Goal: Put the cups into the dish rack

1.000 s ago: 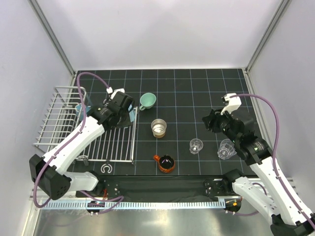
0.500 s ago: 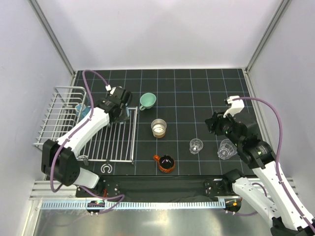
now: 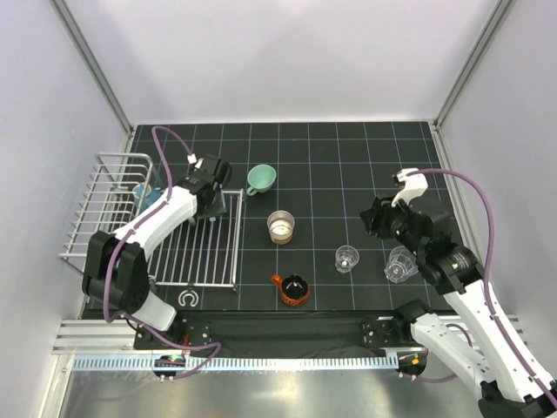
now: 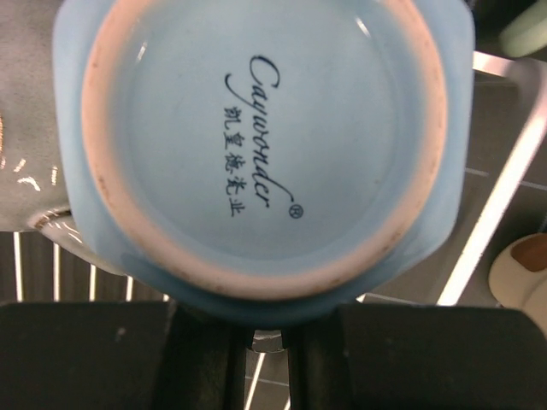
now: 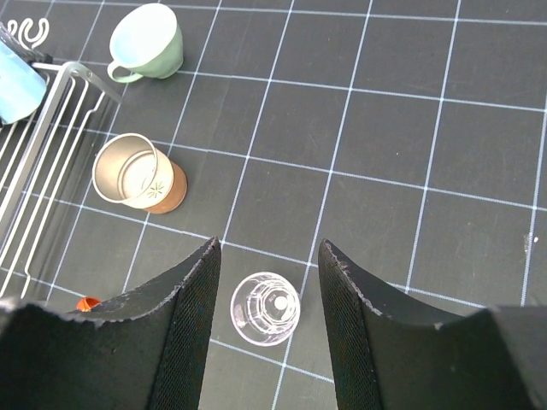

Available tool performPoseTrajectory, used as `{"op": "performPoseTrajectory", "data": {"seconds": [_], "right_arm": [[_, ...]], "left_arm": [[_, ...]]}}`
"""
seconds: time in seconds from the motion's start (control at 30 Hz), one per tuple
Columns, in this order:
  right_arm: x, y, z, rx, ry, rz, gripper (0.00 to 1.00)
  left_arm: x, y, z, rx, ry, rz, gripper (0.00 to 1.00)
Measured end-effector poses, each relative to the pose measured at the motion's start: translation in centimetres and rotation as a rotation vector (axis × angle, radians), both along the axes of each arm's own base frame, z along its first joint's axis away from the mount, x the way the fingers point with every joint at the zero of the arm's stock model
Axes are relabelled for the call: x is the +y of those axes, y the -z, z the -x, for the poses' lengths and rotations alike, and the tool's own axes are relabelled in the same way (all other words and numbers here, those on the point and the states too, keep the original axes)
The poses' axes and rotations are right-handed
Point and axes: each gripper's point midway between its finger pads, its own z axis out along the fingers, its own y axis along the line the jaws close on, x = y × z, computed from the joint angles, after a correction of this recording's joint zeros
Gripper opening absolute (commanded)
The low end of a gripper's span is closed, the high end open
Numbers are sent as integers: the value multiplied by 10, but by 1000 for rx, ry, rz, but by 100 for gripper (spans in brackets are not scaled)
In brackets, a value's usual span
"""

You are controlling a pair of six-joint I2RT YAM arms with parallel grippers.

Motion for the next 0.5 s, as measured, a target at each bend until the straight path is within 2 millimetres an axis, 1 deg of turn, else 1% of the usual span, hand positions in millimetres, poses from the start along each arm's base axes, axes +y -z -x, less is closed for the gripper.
{"op": "performPoseTrajectory", "data": {"seconds": [0.13,0.23,0.5], "right_arm": [[2,1,-2,5,-4,-1,51],[4,0,-2,1,-12,-10,51],[10,5,-5,27,-31,-17,52]], "left_arm": [[13,10,1,15,-20,-3,0],[17,16,0,19,-22,12,0],[22,17,-5,12,-27,32,0]]}}
